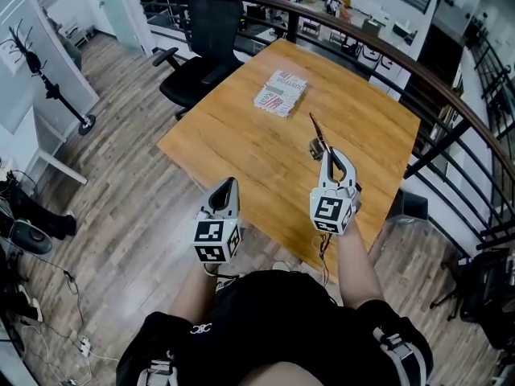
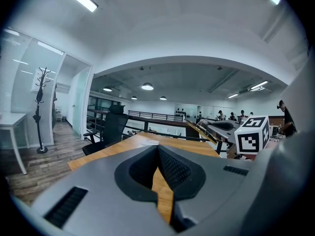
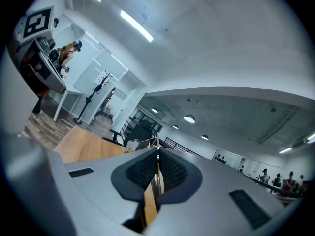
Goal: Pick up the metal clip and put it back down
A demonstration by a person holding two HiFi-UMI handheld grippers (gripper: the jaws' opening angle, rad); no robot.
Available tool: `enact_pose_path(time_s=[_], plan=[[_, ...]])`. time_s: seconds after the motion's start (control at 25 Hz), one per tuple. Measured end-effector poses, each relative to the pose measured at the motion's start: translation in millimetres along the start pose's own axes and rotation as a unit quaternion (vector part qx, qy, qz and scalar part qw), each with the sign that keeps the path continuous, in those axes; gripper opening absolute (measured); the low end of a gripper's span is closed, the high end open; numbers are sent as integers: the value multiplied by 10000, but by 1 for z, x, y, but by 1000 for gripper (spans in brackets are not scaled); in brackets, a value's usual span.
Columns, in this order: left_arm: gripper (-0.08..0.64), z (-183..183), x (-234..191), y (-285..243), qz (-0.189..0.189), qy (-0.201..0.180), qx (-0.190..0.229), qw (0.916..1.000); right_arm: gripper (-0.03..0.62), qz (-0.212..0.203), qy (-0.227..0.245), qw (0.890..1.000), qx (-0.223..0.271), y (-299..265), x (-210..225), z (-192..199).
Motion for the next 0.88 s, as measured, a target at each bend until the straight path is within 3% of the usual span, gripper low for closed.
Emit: enact_pose_path(time_s=[0.28, 0.48, 0.88], plan=[[12, 0, -5, -1, -66, 21, -12, 10000, 25, -16, 196, 9997, -153, -14, -10, 13], [12, -1, -13, 1, -219, 60, 6, 9997, 25, -220, 680, 9965, -435, -31, -32, 38], [12, 3, -29, 14, -570, 130, -50, 9983, 25, -582, 1114, 9856, -1127, -60, -73, 95]])
Point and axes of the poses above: the fingertips, and each gripper's own axes: y backward along the fingers, x to its right, z out of its underside, the point moved 6 cm from there along y, backward along the fingers, and after that the axes turned 10 degrees about -x, right-handed, at the moved point
